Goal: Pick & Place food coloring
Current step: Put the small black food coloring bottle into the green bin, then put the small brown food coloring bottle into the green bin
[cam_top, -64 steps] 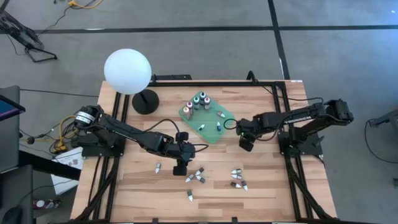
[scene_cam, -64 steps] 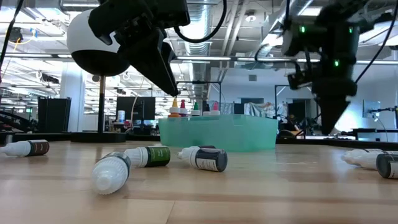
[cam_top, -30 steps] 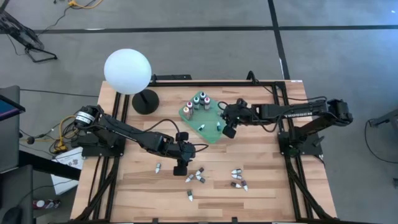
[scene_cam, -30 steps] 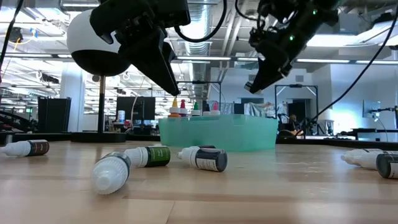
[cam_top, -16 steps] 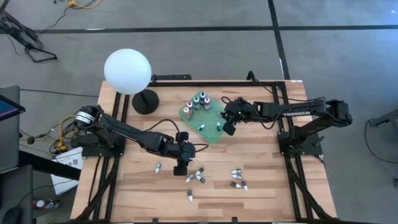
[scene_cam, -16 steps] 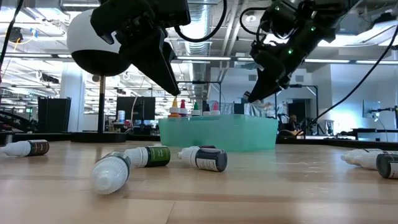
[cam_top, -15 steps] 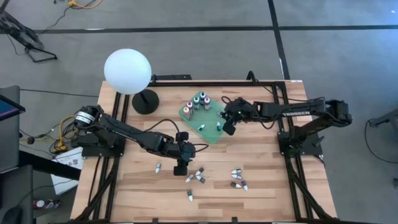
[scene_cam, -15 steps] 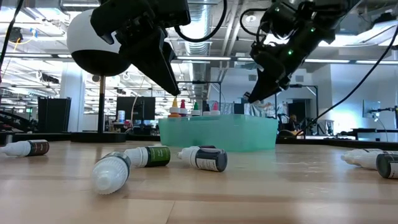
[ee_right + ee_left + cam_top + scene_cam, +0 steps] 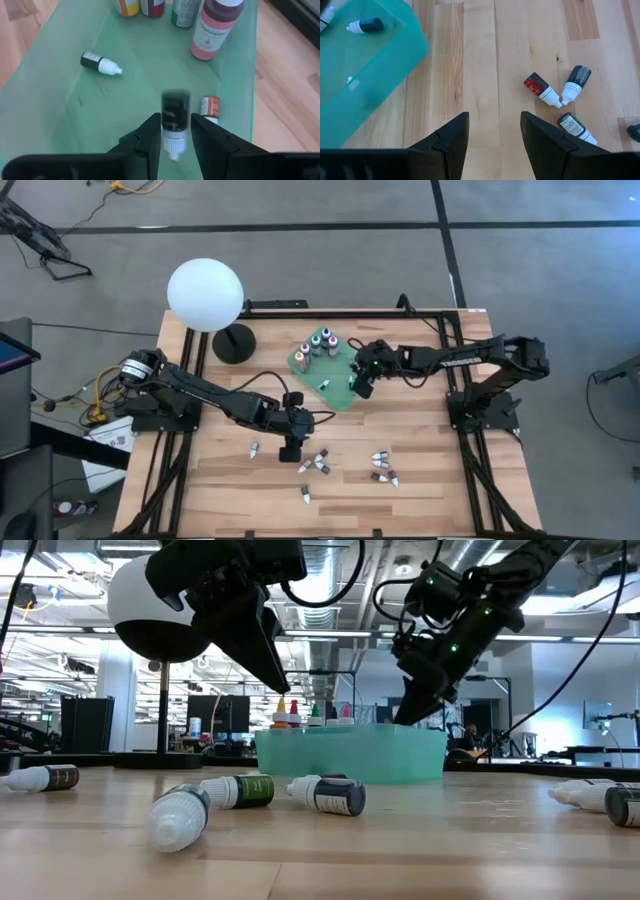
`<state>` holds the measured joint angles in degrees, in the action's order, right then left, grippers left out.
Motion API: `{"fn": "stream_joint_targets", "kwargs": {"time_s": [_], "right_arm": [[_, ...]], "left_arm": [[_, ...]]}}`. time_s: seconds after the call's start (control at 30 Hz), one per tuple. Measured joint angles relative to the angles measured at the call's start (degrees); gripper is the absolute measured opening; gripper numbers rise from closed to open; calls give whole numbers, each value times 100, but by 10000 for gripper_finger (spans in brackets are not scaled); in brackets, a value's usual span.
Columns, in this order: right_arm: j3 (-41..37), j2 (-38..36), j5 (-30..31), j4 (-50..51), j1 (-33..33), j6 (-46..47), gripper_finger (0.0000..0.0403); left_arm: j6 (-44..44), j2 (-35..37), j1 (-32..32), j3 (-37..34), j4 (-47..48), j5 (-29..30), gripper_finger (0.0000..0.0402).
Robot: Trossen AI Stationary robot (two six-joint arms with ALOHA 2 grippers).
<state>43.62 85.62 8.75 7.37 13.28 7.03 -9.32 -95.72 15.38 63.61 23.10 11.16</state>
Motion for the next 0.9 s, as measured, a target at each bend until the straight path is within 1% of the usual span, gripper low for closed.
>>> {"fn": "stream_joint_targets", "kwargs": {"time_s": [0.13, 0.3, 0.4, 0.5, 0.67, 0.9], "right_arm": [[2, -13, 4, -22, -7, -2, 122], [11, -72, 7, -6, -54, -21, 164], [13, -72, 20, -13, -207, -113, 188], [13, -127, 16, 45, -410, -154, 205], [10, -561, 37, 412, -752, -258, 213], [13, -1351, 44, 519, -1320, -225, 206]], "left_arm": [[1, 0, 2, 0, 13, 1, 173], [7, 0, 0, 0, 20, -1, 173], [4, 0, 2, 0, 95, -34, 173], [-165, 0, 15, 0, 378, -182, 173], [-717, 0, 41, 0, 1026, -476, 173], [-1821, 0, 47, 0, 1932, -1356, 173]]}}
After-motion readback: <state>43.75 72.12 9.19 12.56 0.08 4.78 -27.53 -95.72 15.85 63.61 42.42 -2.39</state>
